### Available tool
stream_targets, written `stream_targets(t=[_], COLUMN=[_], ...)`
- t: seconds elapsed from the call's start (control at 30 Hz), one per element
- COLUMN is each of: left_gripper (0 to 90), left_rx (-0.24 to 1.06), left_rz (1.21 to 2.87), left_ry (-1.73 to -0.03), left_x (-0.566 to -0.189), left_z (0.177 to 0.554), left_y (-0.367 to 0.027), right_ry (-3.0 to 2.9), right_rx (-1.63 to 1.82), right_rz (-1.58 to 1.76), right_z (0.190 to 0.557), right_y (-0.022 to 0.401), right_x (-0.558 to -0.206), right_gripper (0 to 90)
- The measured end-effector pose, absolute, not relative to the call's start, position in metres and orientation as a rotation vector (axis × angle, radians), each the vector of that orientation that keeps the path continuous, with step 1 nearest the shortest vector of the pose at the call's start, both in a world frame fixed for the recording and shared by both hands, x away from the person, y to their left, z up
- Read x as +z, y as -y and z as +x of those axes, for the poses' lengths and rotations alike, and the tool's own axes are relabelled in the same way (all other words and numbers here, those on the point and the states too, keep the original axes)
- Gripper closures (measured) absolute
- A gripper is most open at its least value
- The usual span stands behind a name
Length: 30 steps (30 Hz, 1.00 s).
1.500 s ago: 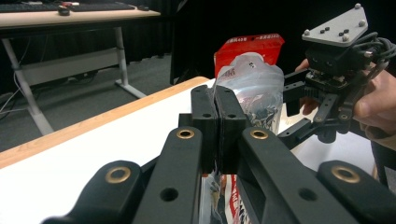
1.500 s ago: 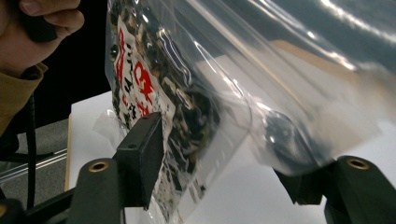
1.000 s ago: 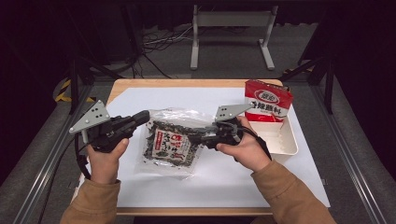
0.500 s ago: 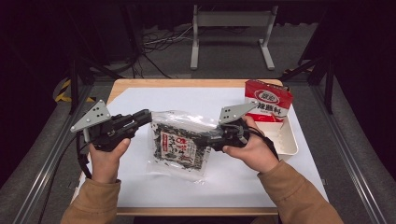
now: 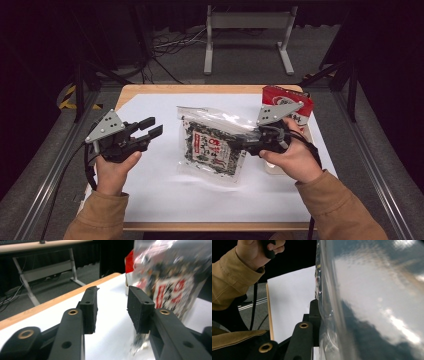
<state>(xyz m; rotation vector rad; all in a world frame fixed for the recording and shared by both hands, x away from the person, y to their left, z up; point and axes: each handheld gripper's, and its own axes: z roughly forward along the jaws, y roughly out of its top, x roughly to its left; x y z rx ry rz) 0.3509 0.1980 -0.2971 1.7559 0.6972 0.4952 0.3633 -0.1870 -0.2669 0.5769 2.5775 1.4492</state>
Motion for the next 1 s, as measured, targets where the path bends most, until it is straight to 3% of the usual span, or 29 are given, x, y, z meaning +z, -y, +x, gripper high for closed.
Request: stream_targets(t=[0.53, 0.7, 1.0], left_gripper=[49.6, 41.8, 39.5], left_rx=[0.526, 0.525, 0.516], left_rz=[1.835, 1.834, 1.869], left_ry=[-0.764, -0.772, -0.778], left_x=[-0.320, -0.331, -0.338], left_z=[0.368, 0.376, 0.382], left_y=[-0.193, -0.195, -0.194], right_ry=[-2.506, -2.479, -2.447], right_rx=[1.399, 1.385, 1.359], right_rz=[0.671, 0.675, 0.702], right_z=[0.356, 0.352, 0.351], right_y=[0.224, 0.233, 0.247], right_x=[-0.233, -0.221, -0.210], right_gripper=[77.0, 77.0, 77.0])
